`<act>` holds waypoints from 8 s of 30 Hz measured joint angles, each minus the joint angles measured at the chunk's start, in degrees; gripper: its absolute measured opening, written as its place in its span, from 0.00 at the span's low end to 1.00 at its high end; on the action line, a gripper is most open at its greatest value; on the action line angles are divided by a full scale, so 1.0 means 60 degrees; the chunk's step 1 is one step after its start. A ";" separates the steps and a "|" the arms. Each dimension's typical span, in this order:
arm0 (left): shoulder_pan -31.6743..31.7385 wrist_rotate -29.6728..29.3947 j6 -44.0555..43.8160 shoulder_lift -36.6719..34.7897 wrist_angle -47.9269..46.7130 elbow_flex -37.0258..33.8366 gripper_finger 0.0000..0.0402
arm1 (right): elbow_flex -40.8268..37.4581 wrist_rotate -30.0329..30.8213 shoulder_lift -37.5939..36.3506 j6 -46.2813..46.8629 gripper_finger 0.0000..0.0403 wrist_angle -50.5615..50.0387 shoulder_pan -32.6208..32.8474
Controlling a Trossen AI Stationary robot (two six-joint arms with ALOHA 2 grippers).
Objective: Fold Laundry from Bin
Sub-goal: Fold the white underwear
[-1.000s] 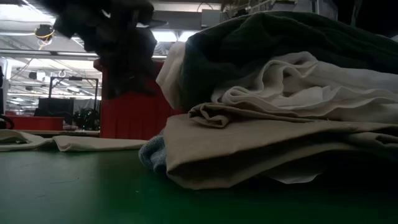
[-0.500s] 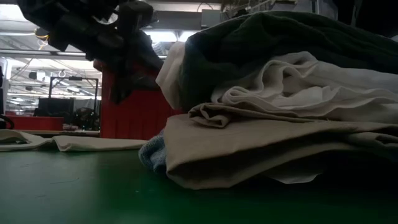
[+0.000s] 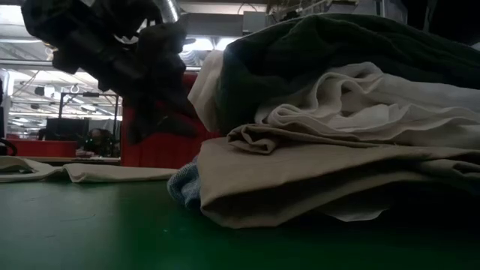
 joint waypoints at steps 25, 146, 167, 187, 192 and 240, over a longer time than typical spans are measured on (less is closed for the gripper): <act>0.0081 -0.0280 0.0026 0.0259 0.0830 0.0004 0.35 | 0.0000 0.0000 0.0000 -0.0233 0.38 0.0000 0.0000; 0.0002 0.0256 0.2309 0.3825 0.2127 0.6291 0.24 | 0.1800 0.1337 -0.0605 -0.1220 0.38 0.0012 0.1002; -0.0460 0.2068 0.6827 0.3042 0.1989 0.6288 0.28 | 0.1737 0.2908 -0.0605 -0.1714 0.38 0.1765 0.1002; -0.1942 -0.0513 0.7612 0.3993 -0.1163 0.6277 0.18 | -0.1495 0.3230 -0.0601 -0.0955 0.38 0.3377 0.0849; -0.1922 -0.0517 0.7609 0.4124 -0.1169 0.6277 0.16 | -0.1530 0.3187 -0.0601 -0.0958 0.38 0.3234 0.0863; -0.2126 -0.0502 0.8090 0.2922 -0.1065 0.6277 0.12 | -0.3667 0.2299 -0.3527 0.5265 0.38 0.0874 0.3525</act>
